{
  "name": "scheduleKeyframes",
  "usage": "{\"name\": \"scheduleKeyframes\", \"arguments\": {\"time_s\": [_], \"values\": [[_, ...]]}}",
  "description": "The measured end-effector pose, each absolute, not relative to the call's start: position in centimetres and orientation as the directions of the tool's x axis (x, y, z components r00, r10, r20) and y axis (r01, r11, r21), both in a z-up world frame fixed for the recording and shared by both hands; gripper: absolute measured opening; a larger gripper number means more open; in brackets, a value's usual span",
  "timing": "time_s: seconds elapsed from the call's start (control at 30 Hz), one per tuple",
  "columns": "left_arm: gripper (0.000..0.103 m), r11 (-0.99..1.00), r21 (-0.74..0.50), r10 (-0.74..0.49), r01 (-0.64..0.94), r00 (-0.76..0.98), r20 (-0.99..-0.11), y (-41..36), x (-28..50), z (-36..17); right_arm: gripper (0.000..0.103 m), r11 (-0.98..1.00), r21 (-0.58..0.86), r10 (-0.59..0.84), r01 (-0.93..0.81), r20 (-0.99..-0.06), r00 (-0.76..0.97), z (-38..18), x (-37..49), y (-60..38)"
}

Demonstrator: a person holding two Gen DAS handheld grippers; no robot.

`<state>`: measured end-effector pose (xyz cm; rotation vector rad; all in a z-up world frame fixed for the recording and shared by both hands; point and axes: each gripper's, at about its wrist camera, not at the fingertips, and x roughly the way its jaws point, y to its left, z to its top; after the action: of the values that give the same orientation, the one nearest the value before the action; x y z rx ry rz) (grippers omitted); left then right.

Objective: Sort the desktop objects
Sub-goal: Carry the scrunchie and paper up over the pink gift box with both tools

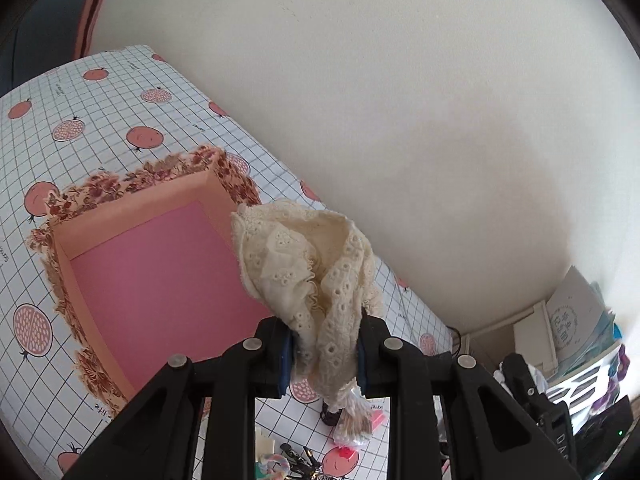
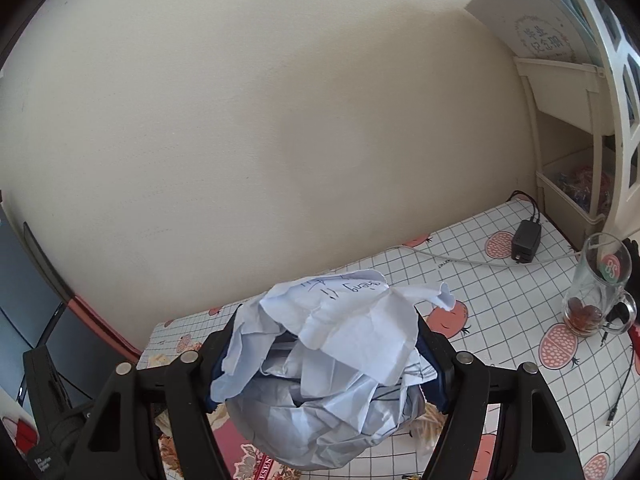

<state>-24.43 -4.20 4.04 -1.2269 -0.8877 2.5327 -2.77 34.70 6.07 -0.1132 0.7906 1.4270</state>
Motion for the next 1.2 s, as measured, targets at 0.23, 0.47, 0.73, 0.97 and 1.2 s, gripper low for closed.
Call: {"name": "scheduleKeyframes", "arguments": {"time_s": [0.23,0.47,0.73,0.97,1.2], "values": [[0.025,-0.793,-0.590,0.336,0.150,-0.700,-0.631,-7.6,-24.1,4.7,0.076,0.101,0.346,0.826,-0.933,-0.551,-0.115,6.1,-6.4,35.4],[0.025,-0.763,-0.602,0.328,0.234,-0.662,-0.674,-9.6,-25.3,1.6,0.077,0.052,0.365,0.785,-0.930,-0.591,-0.187,4.6,-8.4,36.3],[0.025,-0.768,-0.560,0.246,0.311,-0.665,-0.706,-12.9,-25.0,1.0,0.078,-0.009,0.319,0.724,-0.948,-0.652,-0.226,2.1,-11.7,37.5],[0.025,-0.783,-0.519,0.171,0.342,-0.685,-0.708,-14.2,-24.4,1.6,0.078,-0.043,0.297,0.697,-0.954,-0.675,-0.242,0.7,-13.9,38.2],[0.025,-0.753,-0.498,0.137,0.431,-0.638,-0.758,-15.6,-24.6,-0.3,0.078,-0.073,0.264,0.663,-0.962,-0.707,-0.244,-0.9,-15.9,38.8]]}}
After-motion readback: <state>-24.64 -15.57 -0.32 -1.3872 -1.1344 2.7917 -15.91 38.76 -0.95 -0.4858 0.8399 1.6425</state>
